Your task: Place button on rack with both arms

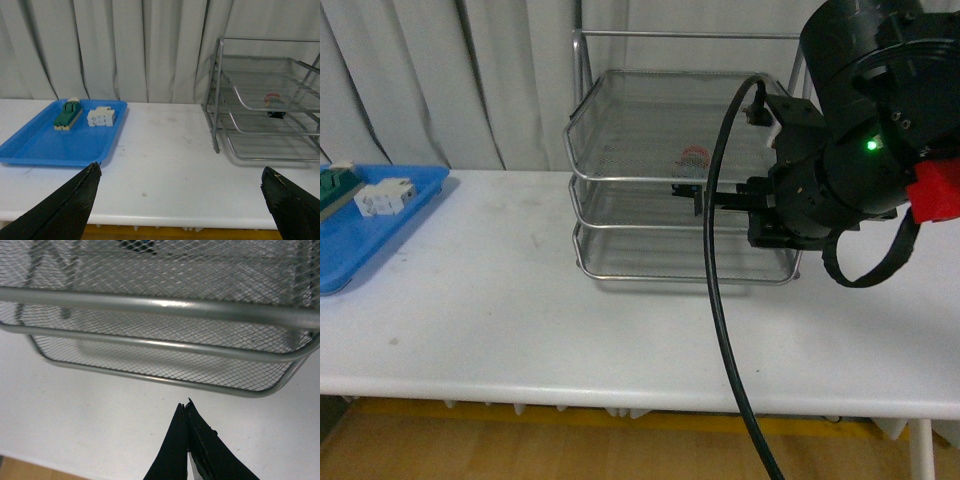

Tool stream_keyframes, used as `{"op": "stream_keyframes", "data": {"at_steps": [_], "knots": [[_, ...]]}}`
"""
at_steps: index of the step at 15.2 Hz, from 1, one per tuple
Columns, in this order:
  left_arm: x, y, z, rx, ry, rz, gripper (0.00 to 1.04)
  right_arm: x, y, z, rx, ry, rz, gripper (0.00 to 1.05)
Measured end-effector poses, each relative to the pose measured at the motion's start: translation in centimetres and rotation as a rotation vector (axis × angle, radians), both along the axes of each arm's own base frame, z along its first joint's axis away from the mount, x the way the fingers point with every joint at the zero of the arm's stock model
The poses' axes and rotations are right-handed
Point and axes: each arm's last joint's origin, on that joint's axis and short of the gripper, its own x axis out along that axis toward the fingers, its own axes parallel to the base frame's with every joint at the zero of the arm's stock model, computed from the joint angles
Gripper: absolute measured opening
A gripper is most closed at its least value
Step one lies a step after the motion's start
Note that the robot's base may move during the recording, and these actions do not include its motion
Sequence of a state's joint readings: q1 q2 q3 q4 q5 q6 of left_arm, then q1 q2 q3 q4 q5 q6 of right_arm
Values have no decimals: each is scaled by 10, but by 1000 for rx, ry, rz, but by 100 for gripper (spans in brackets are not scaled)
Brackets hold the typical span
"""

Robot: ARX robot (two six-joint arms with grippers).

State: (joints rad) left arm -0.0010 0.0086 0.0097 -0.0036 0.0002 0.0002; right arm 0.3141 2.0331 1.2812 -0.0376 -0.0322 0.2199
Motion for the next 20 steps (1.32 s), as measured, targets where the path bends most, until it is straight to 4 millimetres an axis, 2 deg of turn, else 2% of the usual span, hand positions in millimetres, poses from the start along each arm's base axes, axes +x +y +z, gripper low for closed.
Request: {"op": "stream_keyframes", "data": {"at_steps": [2,4,7,9,10,11,12,13,14,15,16,20], "knots": [[0,0,0,0,0,0,98,-26,-7,11,97,-24,12,2],[0,0,0,0,0,0,98,-64,-27,38,233,-86,-2,2],[0,0,0,0,0,0,98,-80,-38,51,265,-142,-20,2],[0,0,0,0,0,0,98,-99,-49,63,304,-178,-30,2],[0,0,0,0,0,0,98,-117,-61,73,325,-246,-47,2],[0,0,0,0,0,0,98,-138,-73,83,245,-515,-131,2],[0,0,0,0,0,0,98,-168,-97,87,112,-710,-230,2],[0,0,0,0,0,1,98,-199,-123,81,1,-750,-271,2],[0,0,0,0,0,1,98,-224,-136,71,-59,-759,-301,2],[0,0,0,0,0,-1,98,-238,-134,63,-70,-782,-274,2],[0,0,0,0,0,0,98,-249,-132,57,-73,-812,-247,2],[0,0,0,0,0,0,98,-265,-132,40,-90,-809,-243,2]]}}
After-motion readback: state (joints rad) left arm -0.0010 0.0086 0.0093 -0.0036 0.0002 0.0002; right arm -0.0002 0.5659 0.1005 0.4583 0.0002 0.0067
